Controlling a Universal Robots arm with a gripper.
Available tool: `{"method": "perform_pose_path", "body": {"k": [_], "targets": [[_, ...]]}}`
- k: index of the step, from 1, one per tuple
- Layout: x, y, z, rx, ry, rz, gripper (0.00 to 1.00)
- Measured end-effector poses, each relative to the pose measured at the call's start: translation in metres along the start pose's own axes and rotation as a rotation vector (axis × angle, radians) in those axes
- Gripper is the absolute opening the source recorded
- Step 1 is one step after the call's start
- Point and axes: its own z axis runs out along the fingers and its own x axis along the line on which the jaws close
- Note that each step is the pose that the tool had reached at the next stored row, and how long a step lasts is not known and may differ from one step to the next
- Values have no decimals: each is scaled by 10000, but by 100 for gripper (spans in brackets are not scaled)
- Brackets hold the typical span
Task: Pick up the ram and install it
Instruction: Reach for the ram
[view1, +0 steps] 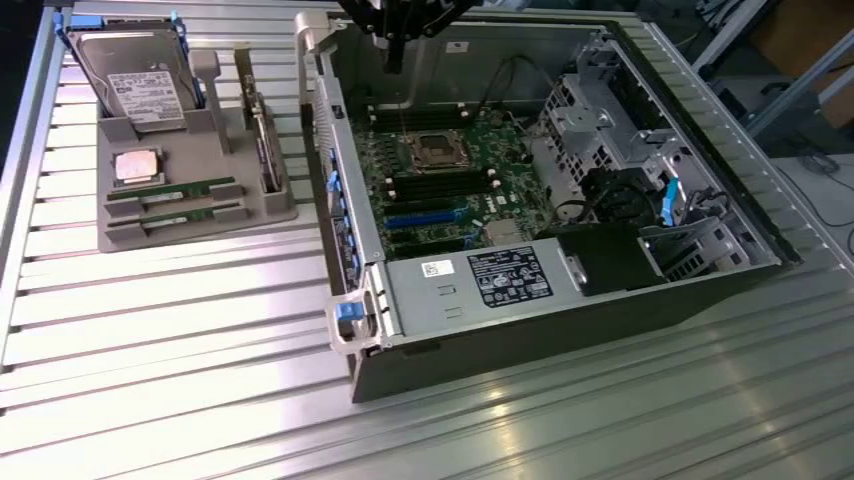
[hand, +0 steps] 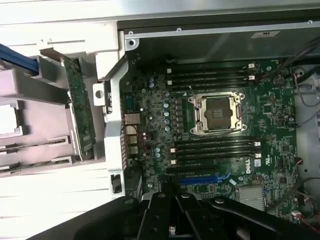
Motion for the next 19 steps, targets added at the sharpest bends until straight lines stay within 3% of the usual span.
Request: {"method": "perform_pose_path", "body": {"k": [19], "targets": [[541, -41, -16, 1, 1, 0, 10]]}}
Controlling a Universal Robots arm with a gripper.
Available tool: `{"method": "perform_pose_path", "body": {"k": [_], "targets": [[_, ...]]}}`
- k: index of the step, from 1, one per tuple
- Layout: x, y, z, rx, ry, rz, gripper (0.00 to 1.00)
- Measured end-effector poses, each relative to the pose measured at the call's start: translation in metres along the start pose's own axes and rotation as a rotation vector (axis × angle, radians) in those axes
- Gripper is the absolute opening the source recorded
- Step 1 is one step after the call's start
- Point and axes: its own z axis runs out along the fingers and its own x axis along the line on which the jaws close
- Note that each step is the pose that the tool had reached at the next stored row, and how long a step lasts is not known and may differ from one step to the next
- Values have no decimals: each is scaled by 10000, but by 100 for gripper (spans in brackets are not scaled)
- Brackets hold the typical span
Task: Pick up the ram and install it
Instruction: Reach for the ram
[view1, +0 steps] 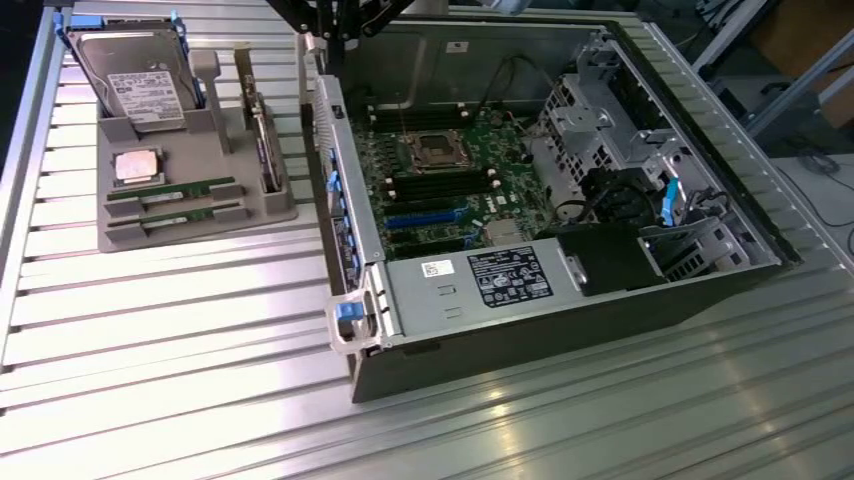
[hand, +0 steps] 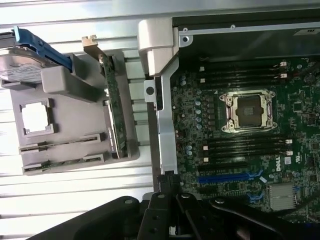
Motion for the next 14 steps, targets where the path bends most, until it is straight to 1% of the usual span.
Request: {"method": "perform_pose_path", "body": {"k": [5, 7, 10, 14], "targets": [[173, -13, -4, -1, -1, 0, 10], [221, -17, -6, 0, 0, 0, 10], [339, -26, -9, -1, 0, -1, 10], [429, -32, -12, -1, 0, 0, 10]]}}
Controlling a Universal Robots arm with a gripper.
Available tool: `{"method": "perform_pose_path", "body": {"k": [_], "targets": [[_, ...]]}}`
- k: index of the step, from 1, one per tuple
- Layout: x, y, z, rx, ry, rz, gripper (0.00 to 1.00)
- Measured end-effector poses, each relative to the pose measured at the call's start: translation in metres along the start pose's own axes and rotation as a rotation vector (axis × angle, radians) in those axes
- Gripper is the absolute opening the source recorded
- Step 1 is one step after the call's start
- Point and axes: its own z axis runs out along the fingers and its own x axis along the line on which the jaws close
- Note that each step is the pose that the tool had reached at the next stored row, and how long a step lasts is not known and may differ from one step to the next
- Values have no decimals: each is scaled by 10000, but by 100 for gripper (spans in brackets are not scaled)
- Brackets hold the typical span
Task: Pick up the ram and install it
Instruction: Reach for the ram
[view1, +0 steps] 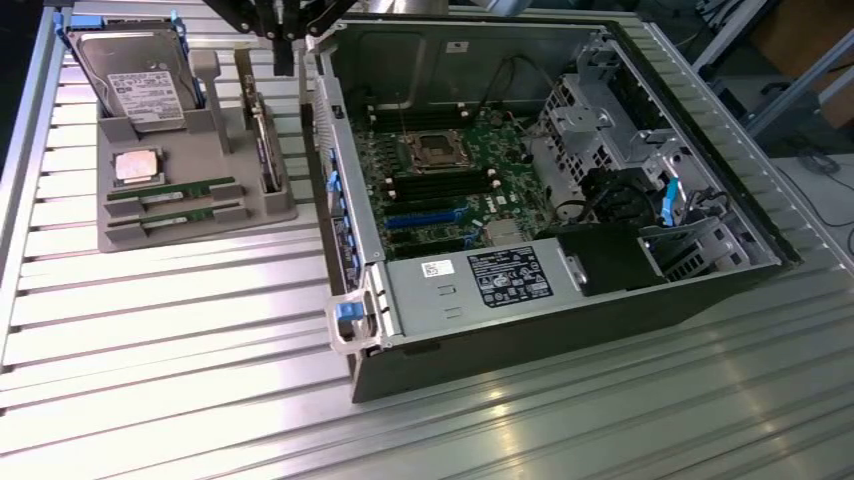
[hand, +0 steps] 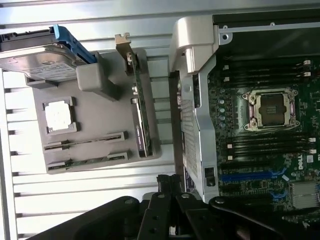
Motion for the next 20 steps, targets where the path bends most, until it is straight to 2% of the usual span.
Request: {"method": "perform_pose_path", "body": {"k": [3, 8, 12, 20], "targets": [[138, -10, -4, 0, 0, 0, 10], [269, -20, -8, 0, 0, -1, 10], [415, -31, -12, 0, 0, 0, 10], [591, -45, -17, 0, 0, 0, 10]]}}
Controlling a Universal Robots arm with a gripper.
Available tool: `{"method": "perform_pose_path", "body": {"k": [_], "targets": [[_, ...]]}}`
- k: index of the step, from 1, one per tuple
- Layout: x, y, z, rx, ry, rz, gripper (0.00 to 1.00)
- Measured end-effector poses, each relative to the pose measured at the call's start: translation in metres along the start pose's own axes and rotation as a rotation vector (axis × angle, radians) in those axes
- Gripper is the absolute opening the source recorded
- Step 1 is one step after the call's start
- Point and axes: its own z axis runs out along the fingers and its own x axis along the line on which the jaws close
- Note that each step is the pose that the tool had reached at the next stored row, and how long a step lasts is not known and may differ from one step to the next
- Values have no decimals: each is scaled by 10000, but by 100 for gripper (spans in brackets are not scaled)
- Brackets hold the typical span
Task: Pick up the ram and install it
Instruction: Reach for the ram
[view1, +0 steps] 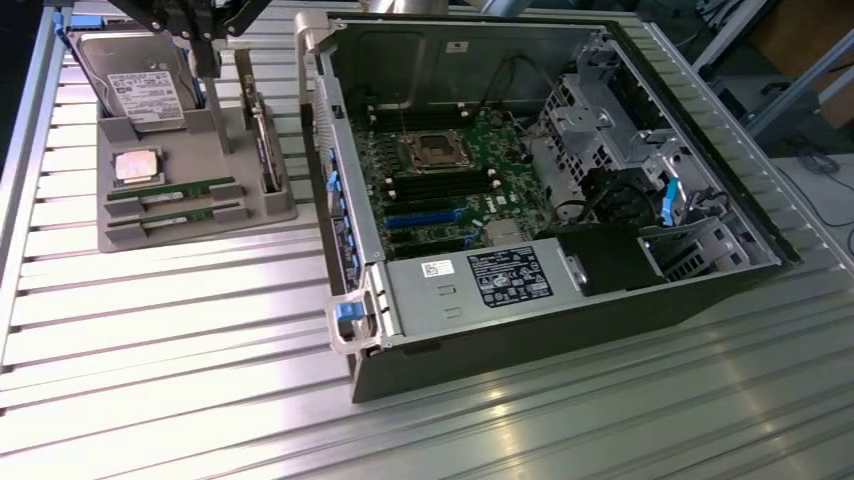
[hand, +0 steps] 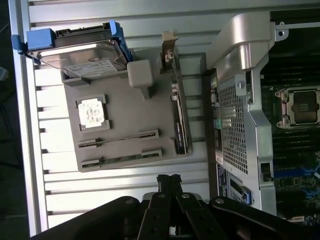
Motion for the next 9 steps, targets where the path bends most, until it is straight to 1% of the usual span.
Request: {"method": "perform_pose_path", "body": {"k": [1, 2, 4, 9], "targets": [[39, -3, -1, 0, 0, 0, 10], [113, -8, -3, 0, 0, 0, 10], [197, -15, -6, 0, 0, 0, 10], [310, -23, -8, 0, -1, 0, 10]]}}
